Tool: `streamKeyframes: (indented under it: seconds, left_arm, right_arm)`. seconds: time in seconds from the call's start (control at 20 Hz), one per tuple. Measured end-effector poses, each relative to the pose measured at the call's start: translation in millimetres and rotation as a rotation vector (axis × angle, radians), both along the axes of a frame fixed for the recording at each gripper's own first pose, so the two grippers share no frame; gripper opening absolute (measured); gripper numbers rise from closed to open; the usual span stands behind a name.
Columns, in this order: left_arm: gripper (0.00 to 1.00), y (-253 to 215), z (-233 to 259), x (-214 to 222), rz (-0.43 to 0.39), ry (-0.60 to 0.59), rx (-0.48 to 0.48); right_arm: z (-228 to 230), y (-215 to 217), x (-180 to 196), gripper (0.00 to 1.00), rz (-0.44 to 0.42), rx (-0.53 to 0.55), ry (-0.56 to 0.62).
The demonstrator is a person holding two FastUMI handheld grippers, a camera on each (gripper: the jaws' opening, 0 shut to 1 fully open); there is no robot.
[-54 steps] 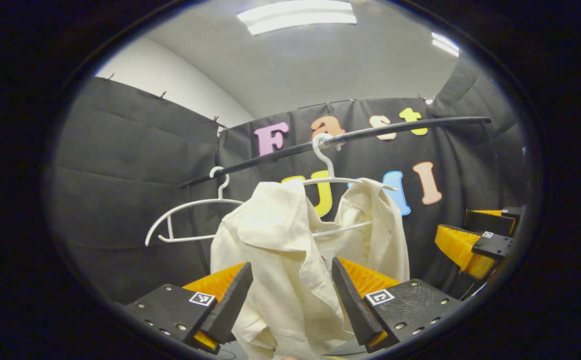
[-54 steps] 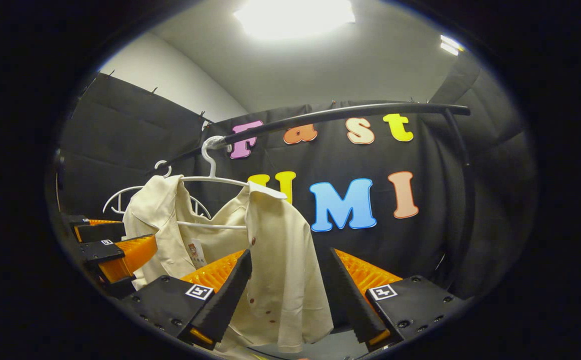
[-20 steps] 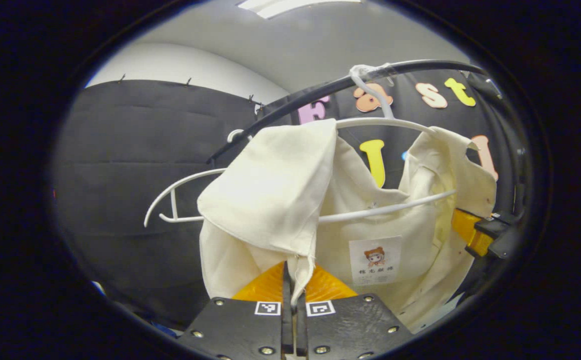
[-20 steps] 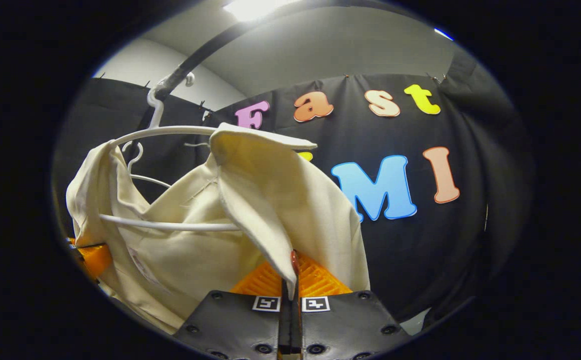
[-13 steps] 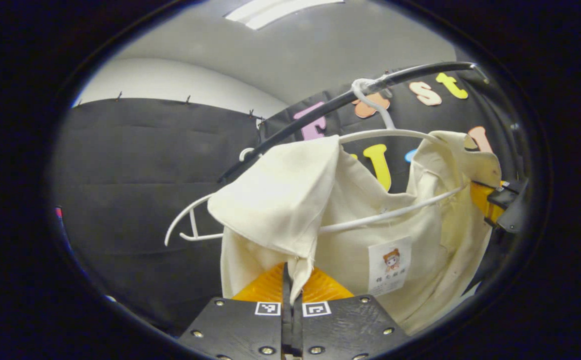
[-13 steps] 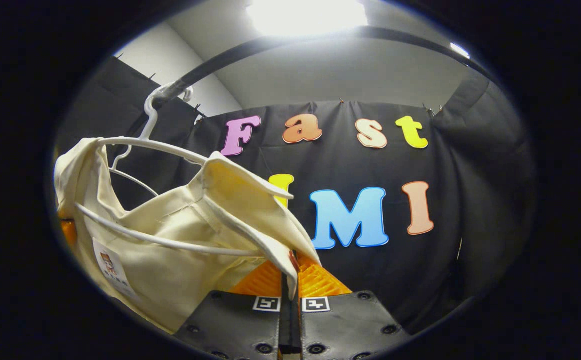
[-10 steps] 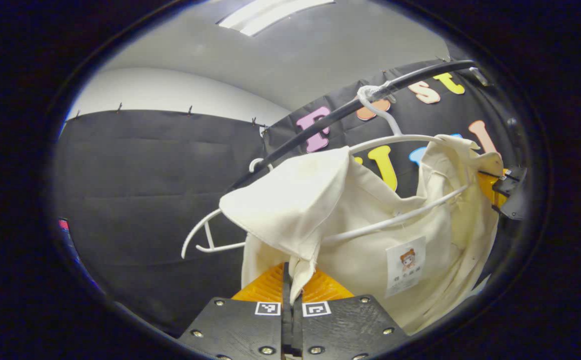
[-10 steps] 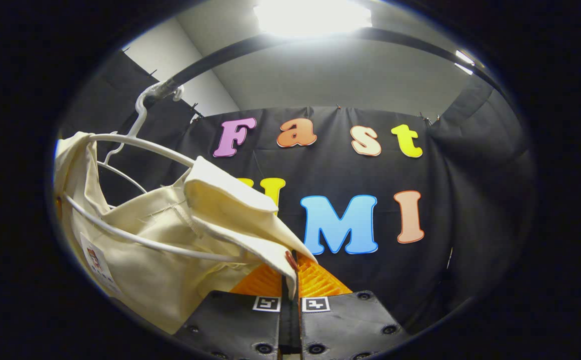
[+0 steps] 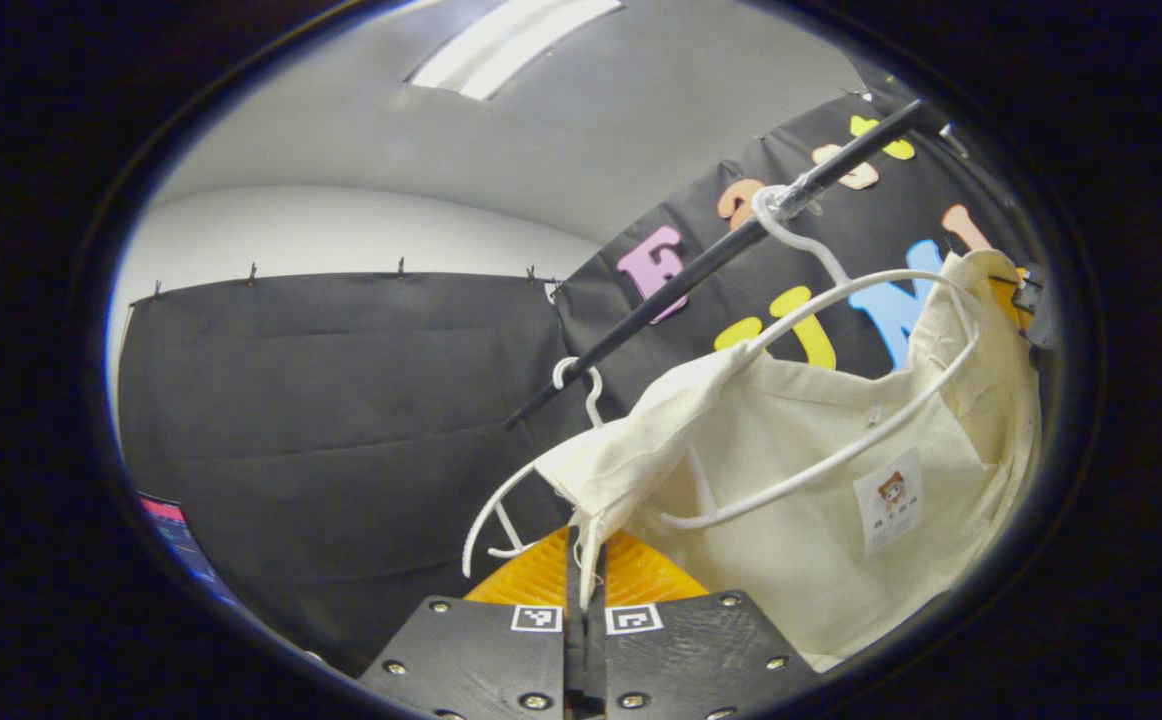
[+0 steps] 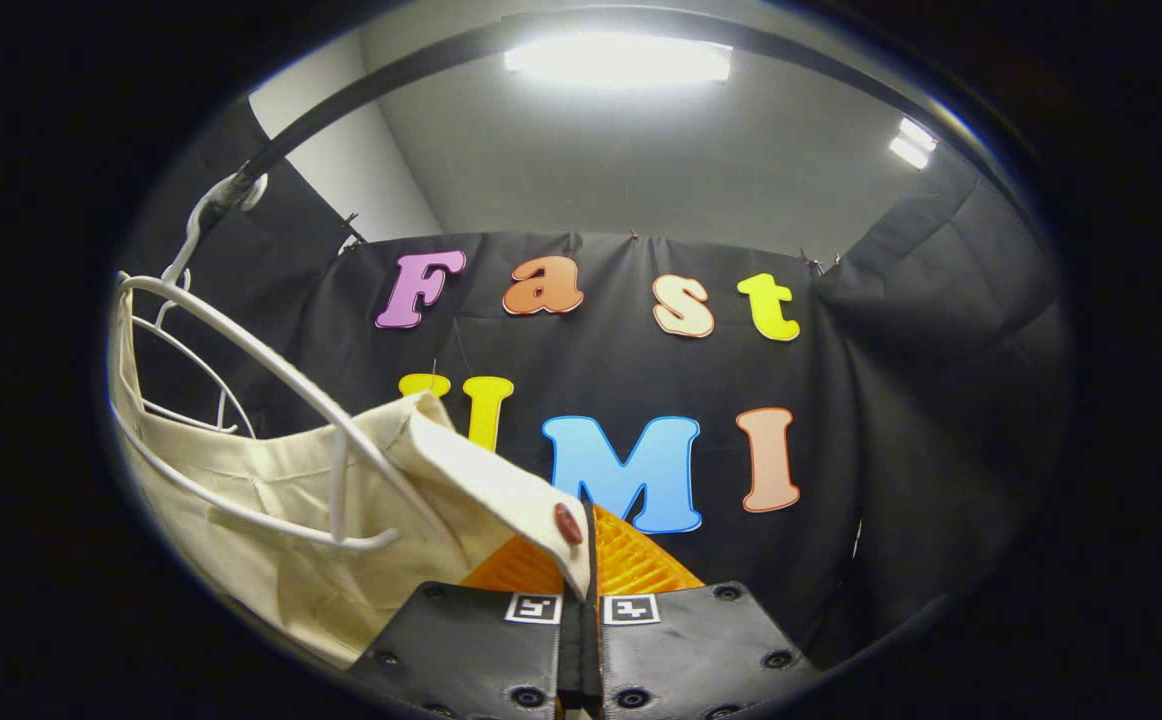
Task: Grasp the clothes on the hanger with both hands and then place them into the laundry hamper below.
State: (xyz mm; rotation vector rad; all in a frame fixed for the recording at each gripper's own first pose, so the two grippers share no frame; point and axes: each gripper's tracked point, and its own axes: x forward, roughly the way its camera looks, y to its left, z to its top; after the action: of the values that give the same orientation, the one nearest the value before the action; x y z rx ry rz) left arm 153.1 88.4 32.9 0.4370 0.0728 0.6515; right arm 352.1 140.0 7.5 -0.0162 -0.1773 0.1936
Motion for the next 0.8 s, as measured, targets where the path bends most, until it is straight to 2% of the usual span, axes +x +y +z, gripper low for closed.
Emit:
streamKeyframes:
  seconds: [0.25, 0.35, 0.45, 0.55, 0.8]
  left_arm:
    - [0.02, 20, 2, -3, 0.019, -0.002, 0.028]
    - [0.01, 36, -9, -3, 0.037, 0.001, -0.012]
    - [0.03, 44, -39, 2, 0.035, 0.029, -0.102]
    - [0.00, 49, -60, -1, 0.046, 0.050, -0.149]
    - [0.01, 50, -83, -9, 0.053, 0.079, -0.145]
  right_arm:
    - [-21, 5, 10, 0.01, 0.006, -0.027, 0.041]
    - [-41, 10, 12, 0.01, 0.015, -0.041, 0.068]
    - [-54, 16, 10, 0.01, 0.024, -0.062, 0.076]
    - [-63, 20, 5, 0.01, 0.031, -0.093, 0.068]
    - [-80, 29, -23, 0.01, 0.075, -0.143, 0.074]
